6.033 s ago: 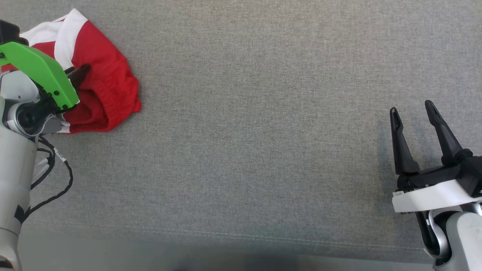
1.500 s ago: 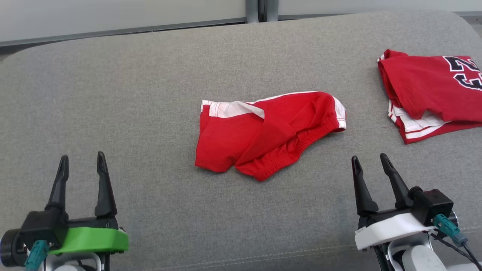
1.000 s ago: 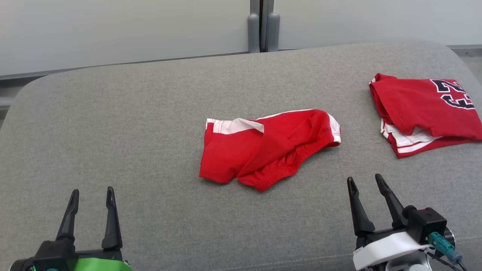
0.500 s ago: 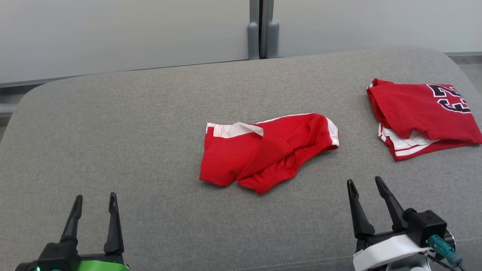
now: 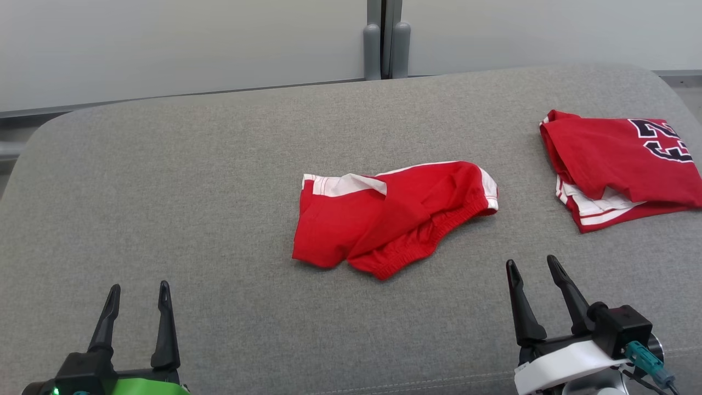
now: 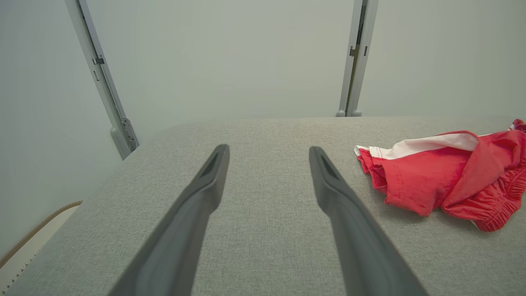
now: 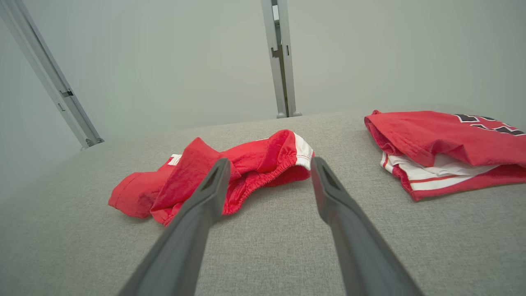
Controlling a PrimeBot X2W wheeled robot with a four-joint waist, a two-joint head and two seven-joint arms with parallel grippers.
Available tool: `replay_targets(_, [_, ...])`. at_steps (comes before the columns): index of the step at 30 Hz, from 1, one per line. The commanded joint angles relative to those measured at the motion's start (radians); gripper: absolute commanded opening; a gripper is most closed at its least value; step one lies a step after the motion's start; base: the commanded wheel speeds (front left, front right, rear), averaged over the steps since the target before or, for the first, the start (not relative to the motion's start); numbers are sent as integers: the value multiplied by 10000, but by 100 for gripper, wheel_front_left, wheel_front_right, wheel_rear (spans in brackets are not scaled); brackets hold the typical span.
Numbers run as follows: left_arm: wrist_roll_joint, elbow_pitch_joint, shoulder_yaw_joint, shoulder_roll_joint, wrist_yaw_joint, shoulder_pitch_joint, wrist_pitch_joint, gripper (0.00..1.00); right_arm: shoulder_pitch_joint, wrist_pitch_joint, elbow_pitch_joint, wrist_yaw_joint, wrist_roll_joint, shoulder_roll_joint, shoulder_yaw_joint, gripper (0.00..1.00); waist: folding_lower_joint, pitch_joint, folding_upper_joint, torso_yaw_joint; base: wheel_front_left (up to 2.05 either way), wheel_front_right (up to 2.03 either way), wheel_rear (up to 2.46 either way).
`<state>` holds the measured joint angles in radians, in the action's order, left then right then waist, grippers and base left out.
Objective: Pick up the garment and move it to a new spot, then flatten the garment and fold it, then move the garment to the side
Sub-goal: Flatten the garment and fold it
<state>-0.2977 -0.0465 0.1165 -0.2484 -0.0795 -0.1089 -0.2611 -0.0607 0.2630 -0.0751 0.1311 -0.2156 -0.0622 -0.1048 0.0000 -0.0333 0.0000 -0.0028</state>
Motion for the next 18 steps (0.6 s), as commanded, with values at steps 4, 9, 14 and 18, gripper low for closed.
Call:
replay_targets(4, [109,-62,-72,60,91,202,-28,100,73,43,55,-8,90,-4,69,100,0,-58,0,-13,0,0,0])
replay_targets(9, [-121,-150,195,153,436,548,146,100,172,43,130,-8,121,-17,139,100,0,-237,0,-11,0,0,0])
replay_targets(14, [-504,-276,826,197,1205,1580,1202,100,342,43,280,-8,158,-32,164,100,0,-704,0,-134,0,0,0])
replay_targets(18, [-691,-517,1415,180,1658,2550,2204,100,529,41,388,-8,184,-16,197,100,0,-1070,0,-304,0,0,0])
